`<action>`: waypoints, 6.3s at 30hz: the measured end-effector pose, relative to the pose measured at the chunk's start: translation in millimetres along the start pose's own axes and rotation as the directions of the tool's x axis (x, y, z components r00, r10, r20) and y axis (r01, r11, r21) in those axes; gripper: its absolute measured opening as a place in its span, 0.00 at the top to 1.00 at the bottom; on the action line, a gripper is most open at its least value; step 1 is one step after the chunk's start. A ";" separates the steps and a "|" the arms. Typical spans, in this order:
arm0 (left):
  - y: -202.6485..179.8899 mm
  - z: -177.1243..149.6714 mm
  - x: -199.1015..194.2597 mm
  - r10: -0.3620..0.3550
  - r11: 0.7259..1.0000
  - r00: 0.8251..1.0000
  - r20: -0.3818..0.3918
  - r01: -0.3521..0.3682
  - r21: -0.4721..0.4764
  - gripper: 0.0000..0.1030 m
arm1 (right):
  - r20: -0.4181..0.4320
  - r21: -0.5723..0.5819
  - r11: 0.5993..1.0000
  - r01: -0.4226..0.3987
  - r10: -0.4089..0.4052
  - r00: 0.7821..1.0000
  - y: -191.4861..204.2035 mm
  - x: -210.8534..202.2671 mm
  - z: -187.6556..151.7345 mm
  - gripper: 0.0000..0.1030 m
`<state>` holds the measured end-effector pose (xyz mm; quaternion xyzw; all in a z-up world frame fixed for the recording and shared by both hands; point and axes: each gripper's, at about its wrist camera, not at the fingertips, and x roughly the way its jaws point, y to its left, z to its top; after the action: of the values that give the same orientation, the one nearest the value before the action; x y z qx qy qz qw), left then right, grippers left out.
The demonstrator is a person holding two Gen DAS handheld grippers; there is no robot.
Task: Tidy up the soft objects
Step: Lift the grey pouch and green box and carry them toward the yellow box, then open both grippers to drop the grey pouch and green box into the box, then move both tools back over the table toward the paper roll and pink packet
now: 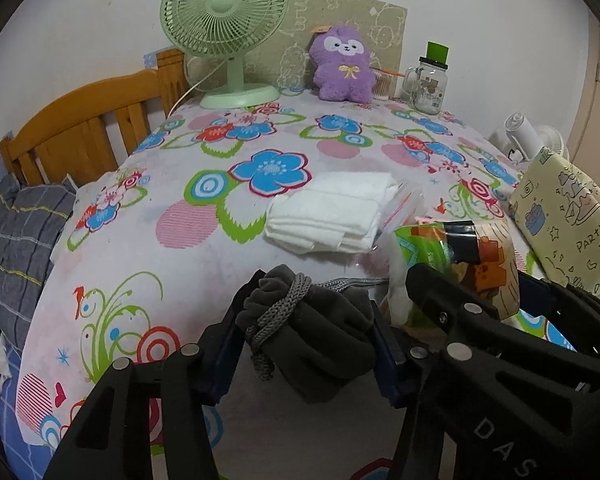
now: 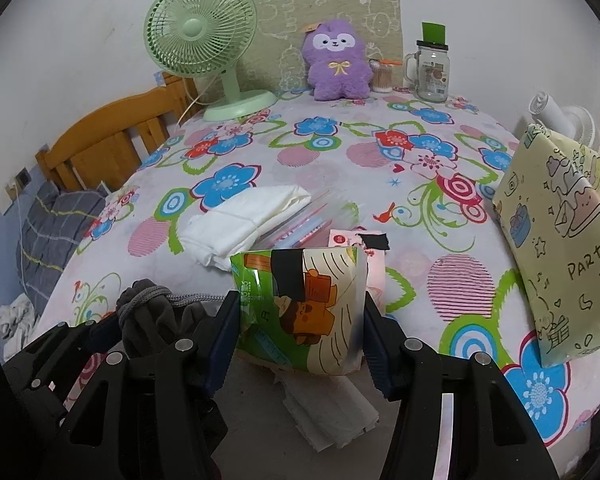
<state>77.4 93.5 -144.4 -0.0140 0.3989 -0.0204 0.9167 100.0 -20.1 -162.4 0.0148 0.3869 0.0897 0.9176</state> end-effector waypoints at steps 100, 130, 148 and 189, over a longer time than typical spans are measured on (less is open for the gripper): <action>-263.3 87.7 -53.0 -0.213 0.960 0.964 0.157 0.177 0.219 0.44 | 0.218 0.157 0.975 0.159 -0.191 0.957 -242.0 -138.2 71.6 0.42; -313.1 76.8 -15.6 -0.197 0.944 0.979 0.048 0.177 0.278 0.14 | 0.146 0.235 0.954 0.186 -0.224 0.964 -305.5 -112.5 52.5 0.42; -292.6 76.1 -31.2 -0.148 0.940 0.984 0.101 0.108 0.322 0.00 | 0.191 0.183 0.969 0.168 -0.203 0.960 -279.2 -113.4 55.8 0.11; -165.3 71.4 -73.2 -0.088 0.976 0.978 0.187 0.048 0.212 0.00 | 0.255 0.084 0.983 0.161 -0.178 0.951 -145.2 -124.6 58.6 0.09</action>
<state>75.5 -67.3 -35.3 0.0655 0.3018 -0.0917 0.9467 78.7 -182.4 -47.2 0.0218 0.2651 -0.0042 0.9640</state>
